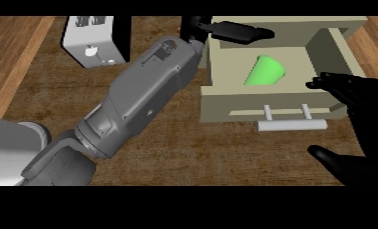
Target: Pick up the cup, place it into the drawer and close the drawer
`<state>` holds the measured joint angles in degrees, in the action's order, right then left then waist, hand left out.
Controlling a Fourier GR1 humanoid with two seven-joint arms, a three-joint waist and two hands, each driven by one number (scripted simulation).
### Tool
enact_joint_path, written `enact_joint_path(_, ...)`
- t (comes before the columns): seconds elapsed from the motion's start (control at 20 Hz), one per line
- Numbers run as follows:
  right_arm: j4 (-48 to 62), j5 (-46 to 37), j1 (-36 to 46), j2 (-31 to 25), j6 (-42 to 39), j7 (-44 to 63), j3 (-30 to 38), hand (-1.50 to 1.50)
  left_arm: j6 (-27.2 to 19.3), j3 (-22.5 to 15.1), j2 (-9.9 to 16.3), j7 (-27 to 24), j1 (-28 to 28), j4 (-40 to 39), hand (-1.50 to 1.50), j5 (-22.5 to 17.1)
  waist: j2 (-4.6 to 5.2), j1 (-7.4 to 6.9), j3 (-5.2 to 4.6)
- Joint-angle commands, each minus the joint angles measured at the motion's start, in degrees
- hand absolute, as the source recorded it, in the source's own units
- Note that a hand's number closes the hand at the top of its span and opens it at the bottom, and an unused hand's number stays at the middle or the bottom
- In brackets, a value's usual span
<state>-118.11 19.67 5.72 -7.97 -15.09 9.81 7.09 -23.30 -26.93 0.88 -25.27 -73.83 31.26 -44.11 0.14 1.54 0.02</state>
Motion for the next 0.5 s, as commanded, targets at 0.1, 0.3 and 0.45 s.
enact_joint_path(0.1,-3.6,-4.0,-3.8,-5.6,-5.9,-0.3,-0.7,1.5,0.2,3.1,4.5,0.4,6.9,8.7,-1.5,-1.5,-0.76,-2.38,-0.06)
enact_joint_path(0.3,-3.4,-7.1,-5.5,-7.7,-7.8,-1.3,-0.2,1.5,-0.8,2.3,9.3,2.1,15.9,18.3,-1.5,-1.1,-1.02,-3.46,-0.06)
enact_joint_path(0.45,-3.6,-11.0,-4.7,-8.3,-7.1,0.3,-1.5,1.5,-2.8,2.2,12.3,6.4,20.9,26.7,-1.5,-1.5,-0.93,-3.62,-0.05)
